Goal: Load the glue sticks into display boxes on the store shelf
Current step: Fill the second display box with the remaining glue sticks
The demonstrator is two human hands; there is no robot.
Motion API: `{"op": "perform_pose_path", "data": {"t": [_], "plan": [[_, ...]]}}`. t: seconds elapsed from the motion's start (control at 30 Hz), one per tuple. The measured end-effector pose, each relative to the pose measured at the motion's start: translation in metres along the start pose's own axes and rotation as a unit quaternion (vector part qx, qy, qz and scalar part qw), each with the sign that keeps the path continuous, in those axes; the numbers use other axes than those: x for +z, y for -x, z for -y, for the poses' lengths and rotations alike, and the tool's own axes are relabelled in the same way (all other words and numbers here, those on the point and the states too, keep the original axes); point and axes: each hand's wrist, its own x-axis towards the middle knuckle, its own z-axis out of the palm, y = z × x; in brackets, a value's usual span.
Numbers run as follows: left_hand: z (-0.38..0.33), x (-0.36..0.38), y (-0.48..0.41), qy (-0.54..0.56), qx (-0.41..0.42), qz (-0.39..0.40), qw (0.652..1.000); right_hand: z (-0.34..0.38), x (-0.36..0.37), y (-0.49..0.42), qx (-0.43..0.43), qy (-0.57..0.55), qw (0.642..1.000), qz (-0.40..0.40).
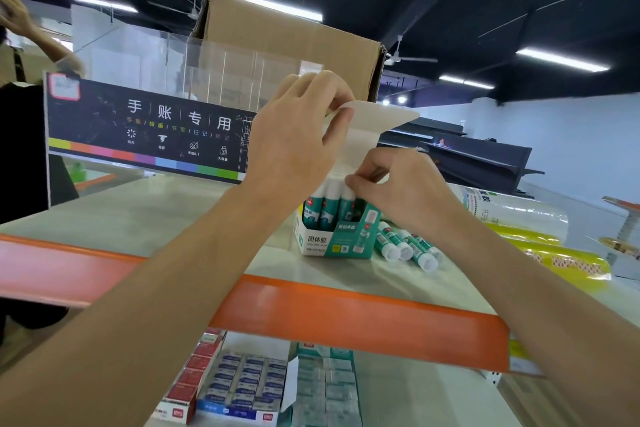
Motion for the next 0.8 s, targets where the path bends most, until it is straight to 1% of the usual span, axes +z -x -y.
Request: {"op": "perform_pose_path", "data": {"t": [0.17, 0.27, 0.37, 0.43, 0.47, 0.53, 0.63, 0.8], "plan": [[-0.003, 0.000, 0.001, -0.006, 0.028, 0.014, 0.999, -0.001, -0.005, 0.004, -0.011, 0.016, 1.000, 0.014], [-0.002, 0.000, 0.001, -0.005, 0.024, 0.016, 1.000, -0.002, -0.008, 0.006, -0.008, -0.012, 1.000, 0.026], [-0.001, 0.000, 0.003, -0.007, 0.022, 0.021, 1.000, -0.009, -0.011, 0.003, 0.004, -0.029, 1.000, 0.007], [-0.002, -0.001, 0.003, -0.013, 0.020, 0.022, 0.999, -0.015, -0.015, 0.000, 0.019, -0.019, 1.000, -0.010], [-0.003, -0.001, 0.003, -0.016, 0.018, 0.024, 0.999, -0.019, -0.017, -0.002, 0.026, -0.008, 1.000, 0.003], [-0.004, -0.002, 0.004, -0.019, 0.018, 0.029, 0.999, -0.026, -0.020, -0.005, 0.038, 0.033, 0.995, 0.082], [-0.005, -0.003, 0.004, -0.018, 0.019, 0.029, 0.999, -0.031, -0.020, -0.008, 0.032, 0.100, 0.971, 0.215], [-0.006, -0.003, 0.004, -0.020, 0.018, 0.025, 0.999, -0.030, -0.017, -0.009, 0.018, 0.176, 0.923, 0.342]]}}
